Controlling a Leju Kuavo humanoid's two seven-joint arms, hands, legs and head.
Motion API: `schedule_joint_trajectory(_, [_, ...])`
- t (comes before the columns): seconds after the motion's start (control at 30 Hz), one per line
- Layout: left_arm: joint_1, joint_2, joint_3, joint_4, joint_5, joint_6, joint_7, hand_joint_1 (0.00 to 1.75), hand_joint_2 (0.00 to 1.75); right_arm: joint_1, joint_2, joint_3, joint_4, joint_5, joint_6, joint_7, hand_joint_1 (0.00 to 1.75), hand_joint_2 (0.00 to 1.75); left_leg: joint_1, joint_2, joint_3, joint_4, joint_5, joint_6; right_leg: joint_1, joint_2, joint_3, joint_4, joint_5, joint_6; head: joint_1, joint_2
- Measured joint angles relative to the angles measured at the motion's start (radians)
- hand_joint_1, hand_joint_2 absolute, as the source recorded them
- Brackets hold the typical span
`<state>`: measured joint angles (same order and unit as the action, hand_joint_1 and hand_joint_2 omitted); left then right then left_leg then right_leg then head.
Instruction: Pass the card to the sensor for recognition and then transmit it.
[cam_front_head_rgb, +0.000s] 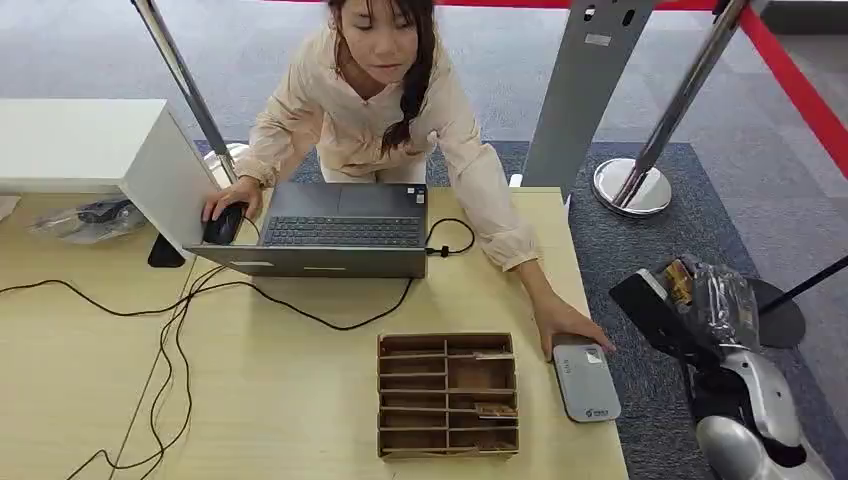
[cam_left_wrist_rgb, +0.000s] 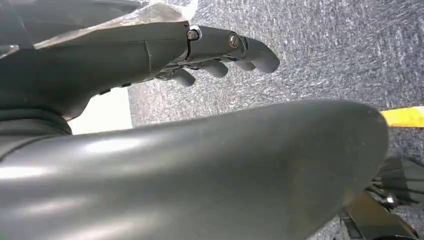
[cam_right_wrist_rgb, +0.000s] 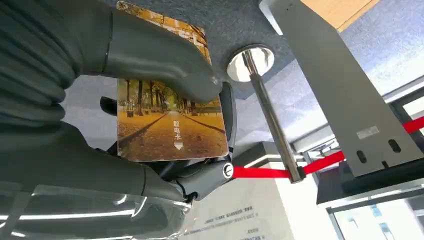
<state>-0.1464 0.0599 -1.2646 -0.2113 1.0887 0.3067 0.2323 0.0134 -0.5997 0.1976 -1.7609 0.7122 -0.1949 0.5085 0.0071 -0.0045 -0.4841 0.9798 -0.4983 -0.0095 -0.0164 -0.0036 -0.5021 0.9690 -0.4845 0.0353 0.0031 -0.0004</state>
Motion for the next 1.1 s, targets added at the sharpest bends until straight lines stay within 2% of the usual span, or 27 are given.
schedule_joint_trajectory(0.37, [0.0, 0.0, 0.0, 0.0, -0.002, -0.002, -0.011, 0.0, 0.0, 0.0, 0.006, 0.0, 0.0, 0.005, 0.007, -0.007, 1.75, 1.75, 0.0, 0.0, 0.0, 0.0, 0.0, 0.0, 0.0, 0.0, 0.0, 0.0, 0.0, 0.0, 0.0, 0.0])
schedule_joint_trajectory(0.63, [-0.001, 0.0, 0.0, 0.0, -0.009, -0.007, -0.019, 0.0, 0.0, -0.004, 0.012, 0.033, 0.013, -0.032, 0.121, -0.033, 1.75, 1.75, 0.0, 0.0, 0.0, 0.0, 0.0, 0.0, 0.0, 0.0, 0.0, 0.0, 0.0, 0.0, 0.0, 0.0])
schedule_joint_trajectory(0.83, [-0.002, 0.0, 0.0, 0.0, -0.013, -0.01, -0.019, 0.0, 0.0, -0.009, 0.019, 0.076, 0.034, -0.035, 0.14, -0.035, 1.75, 1.75, 0.0, 0.0, -0.001, 0.0, 0.0, 0.0, 0.0, 0.0, 0.0, 0.0, 0.0, 0.0, 0.0, 0.0])
schedule_joint_trajectory(1.0, [-0.003, 0.0, 0.0, 0.0, -0.027, -0.02, -0.019, 0.0, 0.0, -0.025, 0.019, 0.136, 0.058, -0.065, 0.261, -0.027, 1.75, 1.75, 0.0, 0.0, -0.001, 0.0, 0.0, 0.0, 0.0, 0.0, 0.0, 0.0, 0.0, 0.0, 0.0, 0.0])
schedule_joint_trajectory(1.1, [-0.003, 0.0, -0.001, 0.0, -0.032, -0.023, -0.019, 0.0, 0.0, -0.032, 0.019, 0.193, 0.077, -0.077, 0.293, -0.025, 1.75, 1.75, 0.0, 0.0, -0.001, 0.0, 0.0, 0.0, 0.0, 0.0, -0.001, 0.0, 0.0, 0.0, 0.0, 0.0])
